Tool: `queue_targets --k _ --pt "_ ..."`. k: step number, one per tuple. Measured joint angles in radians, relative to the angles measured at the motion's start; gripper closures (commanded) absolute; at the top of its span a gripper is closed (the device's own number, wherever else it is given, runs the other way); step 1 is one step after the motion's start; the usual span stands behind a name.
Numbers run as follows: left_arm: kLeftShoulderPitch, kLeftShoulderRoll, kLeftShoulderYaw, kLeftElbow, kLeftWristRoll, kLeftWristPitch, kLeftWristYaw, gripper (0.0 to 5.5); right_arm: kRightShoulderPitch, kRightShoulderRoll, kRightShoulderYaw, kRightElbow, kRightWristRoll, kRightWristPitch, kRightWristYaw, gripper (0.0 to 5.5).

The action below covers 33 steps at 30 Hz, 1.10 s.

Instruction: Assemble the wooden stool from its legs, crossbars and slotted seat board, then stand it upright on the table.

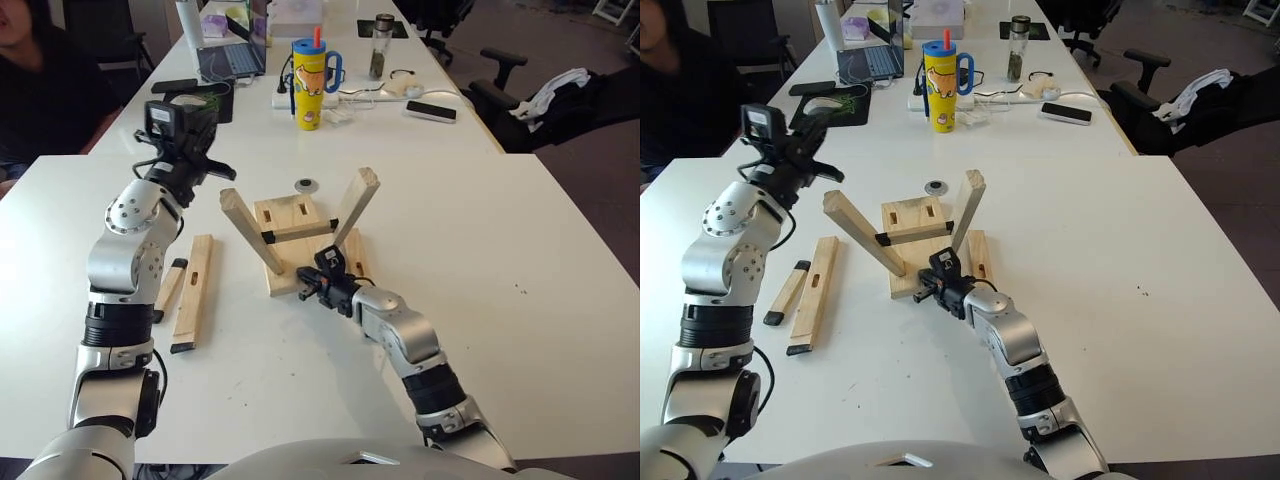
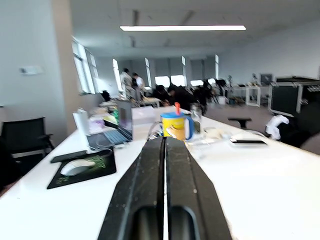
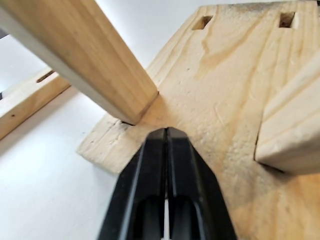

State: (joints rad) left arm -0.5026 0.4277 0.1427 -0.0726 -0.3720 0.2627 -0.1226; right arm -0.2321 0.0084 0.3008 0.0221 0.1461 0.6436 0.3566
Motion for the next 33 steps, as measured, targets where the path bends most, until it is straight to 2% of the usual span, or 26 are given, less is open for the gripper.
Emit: queue_targets --k 2,5,12,16,26,33 --pt "0.076 -0.027 0.037 -0.069 0.046 -0.051 0.055 5.49 0.007 0.018 -0.008 0.001 -0.001 -0.012 -0.02 5.5" --pt "0.216 -0.073 0.029 -0.107 0.083 -0.056 0.077 5.49 0.021 0.047 -0.023 0.002 0.001 -0.04 -0.04 5.5" --pt "0.503 -0.109 -0.023 -0.186 0.132 -0.053 0.026 5.49 0.028 0.058 -0.091 -0.036 0.029 -0.087 -0.06 5.5" --pt "0.535 -0.122 -0.031 -0.24 0.139 -0.036 0.014 5.49 0.018 0.061 -0.08 -0.012 0.038 -0.098 -0.058 5.5" --pt "0.559 -0.159 -0.078 -0.289 0.162 0.034 0.008 5.49 -0.146 0.107 -0.016 0.142 0.042 -0.12 -0.133 5.5" --pt "0.558 -0.195 -0.084 -0.325 0.19 0.106 0.051 5.49 -0.166 0.118 -0.017 0.107 0.079 -0.068 -0.177 5.5"
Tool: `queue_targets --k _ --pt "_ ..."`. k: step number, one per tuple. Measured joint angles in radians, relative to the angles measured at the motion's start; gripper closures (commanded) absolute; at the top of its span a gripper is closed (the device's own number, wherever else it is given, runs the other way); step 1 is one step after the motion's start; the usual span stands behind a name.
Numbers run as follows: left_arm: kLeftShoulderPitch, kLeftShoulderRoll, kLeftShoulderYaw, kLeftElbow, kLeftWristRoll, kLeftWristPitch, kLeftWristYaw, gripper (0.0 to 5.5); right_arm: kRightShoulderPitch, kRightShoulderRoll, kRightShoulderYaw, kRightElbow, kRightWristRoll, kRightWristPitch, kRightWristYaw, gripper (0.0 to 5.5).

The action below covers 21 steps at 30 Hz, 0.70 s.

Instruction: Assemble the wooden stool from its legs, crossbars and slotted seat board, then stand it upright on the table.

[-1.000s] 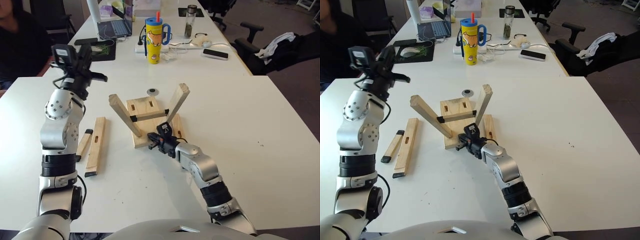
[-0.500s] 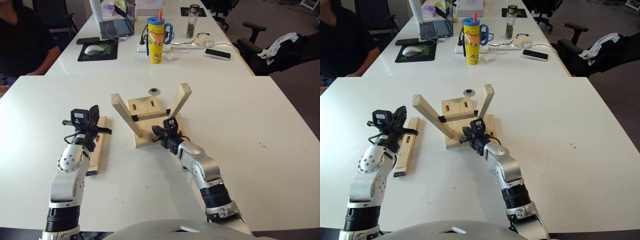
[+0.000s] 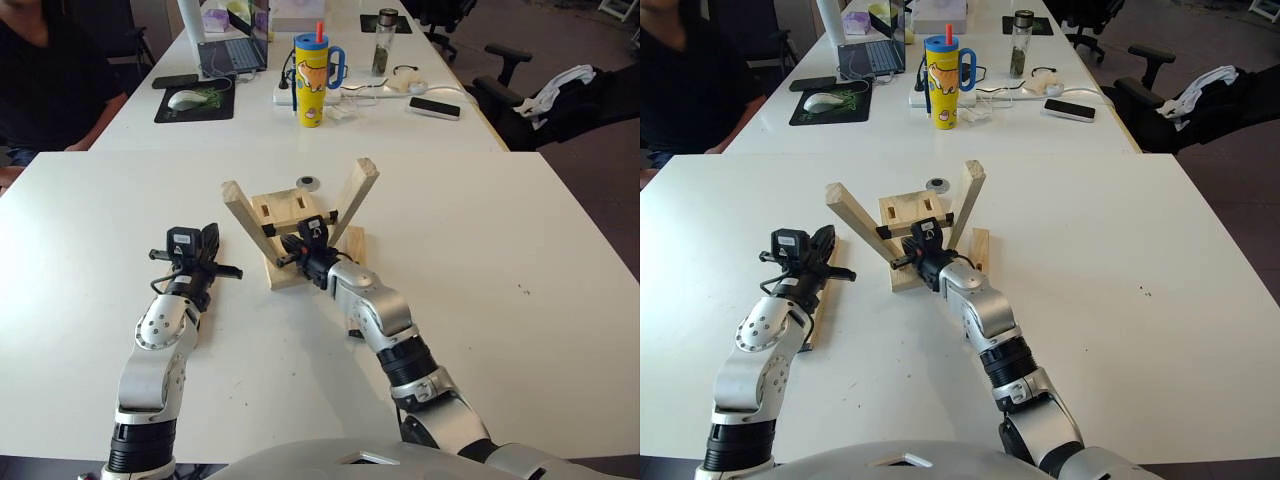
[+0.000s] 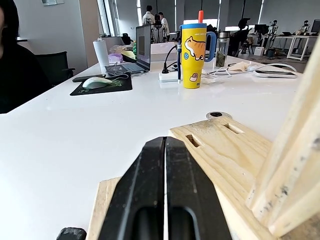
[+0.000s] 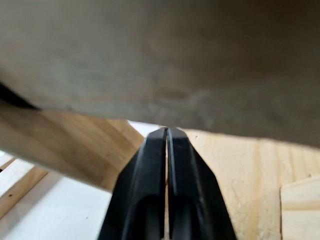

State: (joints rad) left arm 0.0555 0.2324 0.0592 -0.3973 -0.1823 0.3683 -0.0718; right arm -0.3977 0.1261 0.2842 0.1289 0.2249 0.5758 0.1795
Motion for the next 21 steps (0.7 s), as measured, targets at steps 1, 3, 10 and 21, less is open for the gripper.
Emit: queue_targets --k 1,3,10,21 --pt "0.0 -0.006 -0.001 -0.013 0.002 0.01 0.007 5.49 0.014 -0.006 0.004 -0.051 0.01 0.028 -0.002 5.5" --pt "0.002 -0.023 -0.001 -0.029 0.007 0.028 0.02 5.49 0.057 -0.025 0.017 -0.156 0.032 0.083 -0.001 5.5" --pt "0.054 -0.064 -0.001 -0.147 0.007 0.155 0.062 5.49 0.232 -0.244 0.079 -0.537 0.124 0.416 0.111 5.5" --pt "0.056 -0.094 -0.02 -0.209 0.019 0.242 0.09 5.49 0.428 -0.396 -0.31 -0.713 0.175 0.341 0.112 5.5"
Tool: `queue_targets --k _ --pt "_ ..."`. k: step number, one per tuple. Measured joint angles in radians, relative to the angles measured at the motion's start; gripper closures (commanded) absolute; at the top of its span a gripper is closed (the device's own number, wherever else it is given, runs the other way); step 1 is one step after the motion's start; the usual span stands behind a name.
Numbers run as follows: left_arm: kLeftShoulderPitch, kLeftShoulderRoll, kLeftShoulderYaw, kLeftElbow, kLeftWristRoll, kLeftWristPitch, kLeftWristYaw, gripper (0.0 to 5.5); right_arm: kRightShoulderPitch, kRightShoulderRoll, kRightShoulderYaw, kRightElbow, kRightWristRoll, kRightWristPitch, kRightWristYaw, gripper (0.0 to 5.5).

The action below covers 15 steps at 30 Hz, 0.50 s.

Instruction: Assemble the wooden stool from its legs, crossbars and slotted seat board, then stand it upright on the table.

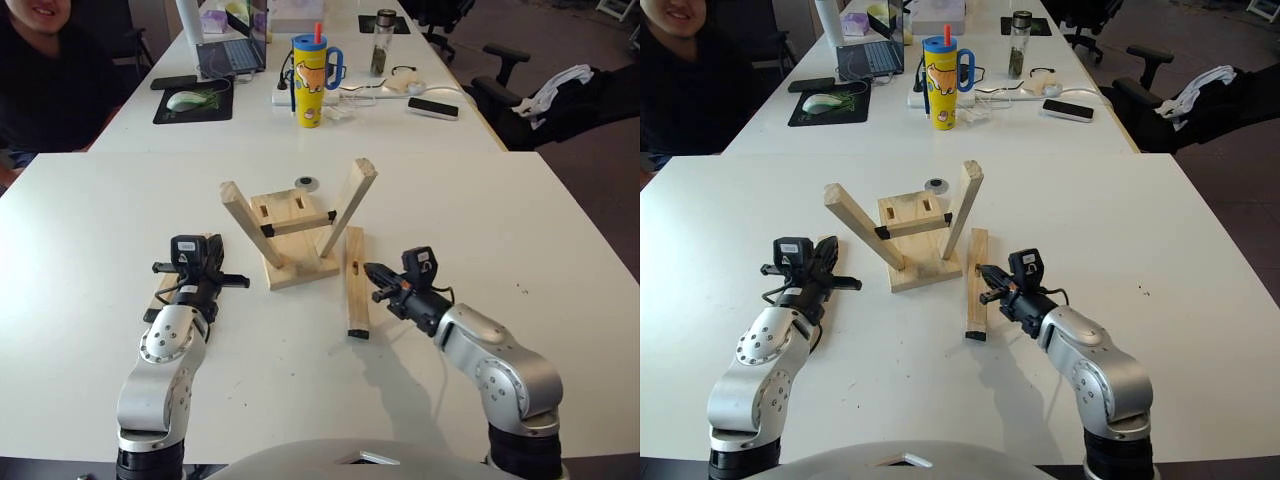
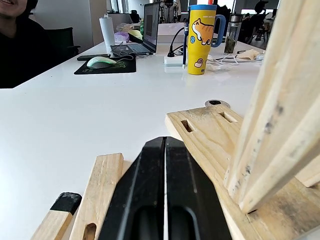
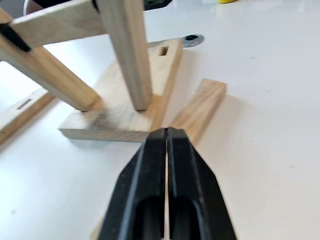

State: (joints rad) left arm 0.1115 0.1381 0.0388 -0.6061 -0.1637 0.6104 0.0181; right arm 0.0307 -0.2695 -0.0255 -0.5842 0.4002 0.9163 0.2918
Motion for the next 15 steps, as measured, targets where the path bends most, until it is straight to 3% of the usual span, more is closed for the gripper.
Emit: queue_targets --k 3,8,15 --pt "-0.025 -0.058 0.007 0.003 -0.001 0.007 0.043 5.49 -0.079 -0.006 0.003 0.176 -0.078 -0.112 -0.026 5.5" --pt "-0.117 -0.124 -0.004 0.009 0.016 0.023 0.104 5.49 -0.322 0.091 0.003 0.432 -0.111 -0.346 -0.037 5.5" --pt "-0.23 -0.164 -0.035 0.051 0.049 0.068 0.144 5.49 -0.442 0.142 0.07 0.527 -0.109 -0.467 0.052 5.5"
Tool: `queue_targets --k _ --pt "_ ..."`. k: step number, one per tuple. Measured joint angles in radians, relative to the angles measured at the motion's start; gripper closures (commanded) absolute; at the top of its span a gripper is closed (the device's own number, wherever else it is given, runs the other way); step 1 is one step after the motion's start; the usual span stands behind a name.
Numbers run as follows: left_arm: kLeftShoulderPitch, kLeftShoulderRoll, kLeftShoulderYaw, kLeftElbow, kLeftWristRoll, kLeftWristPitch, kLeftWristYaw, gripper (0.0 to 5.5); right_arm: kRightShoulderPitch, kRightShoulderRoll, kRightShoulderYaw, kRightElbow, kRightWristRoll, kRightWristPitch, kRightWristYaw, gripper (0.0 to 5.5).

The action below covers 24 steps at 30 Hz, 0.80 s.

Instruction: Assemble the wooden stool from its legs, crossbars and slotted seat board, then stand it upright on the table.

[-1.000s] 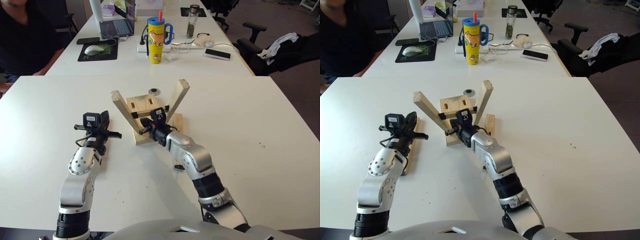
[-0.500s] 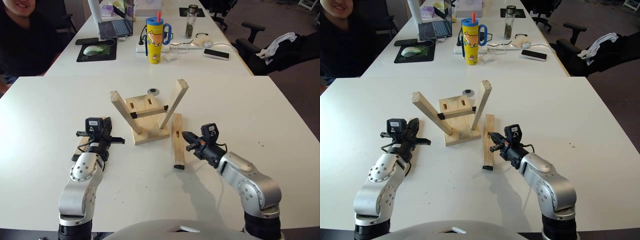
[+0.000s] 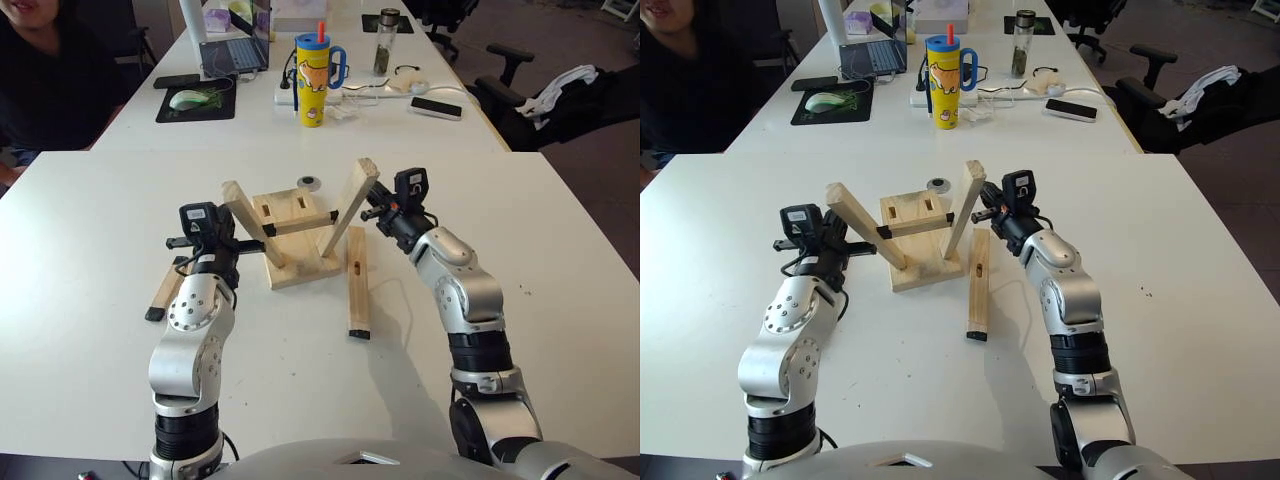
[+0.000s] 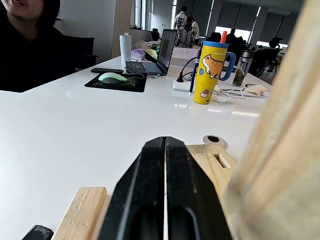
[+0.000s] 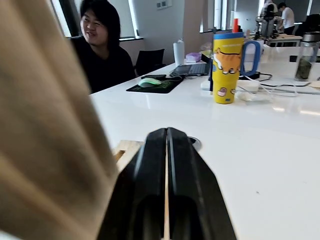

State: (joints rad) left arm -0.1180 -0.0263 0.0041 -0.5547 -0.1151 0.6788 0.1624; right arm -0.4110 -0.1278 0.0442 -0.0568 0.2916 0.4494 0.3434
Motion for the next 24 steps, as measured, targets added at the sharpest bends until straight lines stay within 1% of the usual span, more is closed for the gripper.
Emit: queue_targets --k 4,8,10,13,15,19,21,24 --pt "-0.069 -0.003 0.046 0.05 0.011 0.003 0.026 5.49 0.023 0.019 0.027 -0.051 -0.002 0.006 -0.006 5.5" --pt "-0.113 0.014 0.084 0.099 0.018 0.009 0.028 5.49 0.054 0.046 0.061 -0.089 -0.033 0.015 -0.057 5.5" --pt "-0.116 0.032 0.084 0.111 0.018 0.021 0.01 5.49 0.062 0.051 0.085 -0.091 -0.073 0.022 -0.097 5.5" --pt "-0.085 0.043 0.085 0.104 0.017 0.03 -0.017 5.49 0.09 0.072 0.084 -0.094 -0.113 0.032 -0.164 5.5" --pt "-0.029 0.045 0.096 0.086 0.013 0.012 -0.035 5.49 0.126 0.08 0.052 -0.12 -0.119 0.041 -0.208 5.5" --pt "0.045 0.05 0.139 -0.008 0.013 -0.123 -0.046 5.49 0.239 0.134 -0.07 -0.268 -0.075 0.028 -0.294 5.5" --pt "0.045 0.051 0.144 -0.05 0.028 -0.197 -0.043 5.49 0.245 0.156 -0.115 -0.342 -0.047 0.013 -0.324 5.5" --pt "0.028 0.061 0.131 -0.07 0.048 -0.253 -0.047 5.49 0.22 0.174 -0.139 -0.412 -0.038 -0.011 -0.359 5.5"
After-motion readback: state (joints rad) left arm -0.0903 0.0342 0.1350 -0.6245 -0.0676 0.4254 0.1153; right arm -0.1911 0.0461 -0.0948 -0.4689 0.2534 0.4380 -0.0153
